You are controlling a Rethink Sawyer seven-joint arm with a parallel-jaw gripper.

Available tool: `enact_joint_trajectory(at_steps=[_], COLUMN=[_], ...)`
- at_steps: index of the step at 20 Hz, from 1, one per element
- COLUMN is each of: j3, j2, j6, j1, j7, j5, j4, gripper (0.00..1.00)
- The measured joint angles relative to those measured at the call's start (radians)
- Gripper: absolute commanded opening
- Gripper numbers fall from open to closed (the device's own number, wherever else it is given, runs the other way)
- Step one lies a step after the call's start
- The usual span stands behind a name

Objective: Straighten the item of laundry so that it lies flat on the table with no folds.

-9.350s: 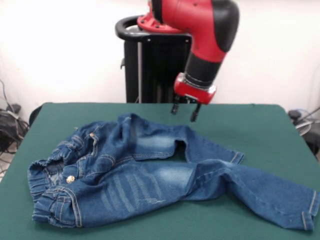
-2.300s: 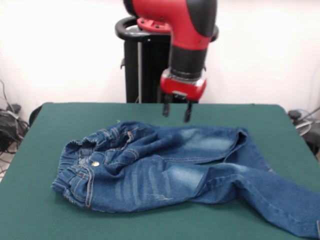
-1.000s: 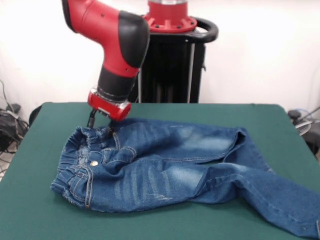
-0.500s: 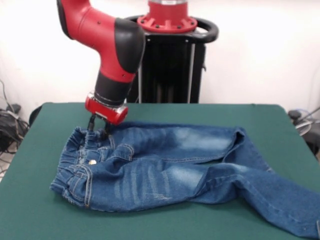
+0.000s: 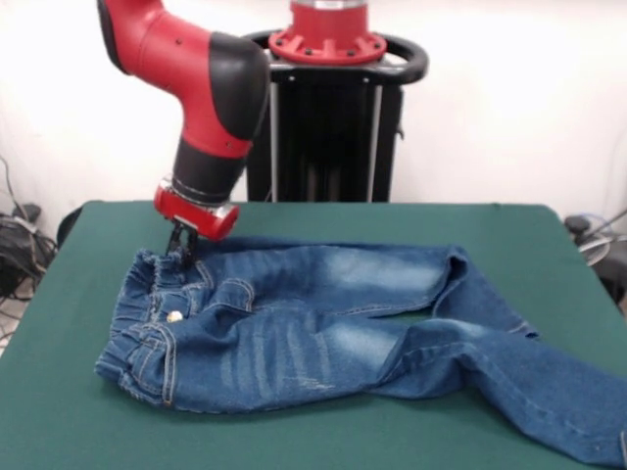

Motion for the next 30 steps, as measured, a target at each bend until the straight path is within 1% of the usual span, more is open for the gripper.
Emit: enact_joint_trajectory(at_steps=[5,6,11,13,16,17,19,21,22,26,30], j3=[0.017,0.018,0.027,0.028,0.029,0.030,0.031,0.033,0.035,0.032,0.054], j2=[-0.080,-0.087,-0.159,-0.161,-0.139,-0.131,-0.087,-0.060,-0.020,-0.007,-0.033], j6=[0.046,0.052,0.115,0.117,0.116,0.115,0.101,0.084,0.044,0.016,0.023], j1=[-0.149,-0.164,-0.348,-0.393,-0.444,-0.451,-0.470,-0.475,-0.481,-0.493,-0.521], j7=[0.000,0.000,0.000,0.000,0.000,0.000,0.000,0.000,0.000,0.000,0.000], j5=[-0.120,-0.130,-0.270,-0.309,-0.361,-0.369,-0.393,-0.399,-0.404,-0.412,-0.431], j4=[0.025,0.026,0.038,0.037,0.030,0.028,0.016,0.007,-0.008,-0.015,-0.005], gripper=[0.00,0.00,0.00,0.00,0.00,0.00,0.00,0.00,1.00,1.00,1.00])
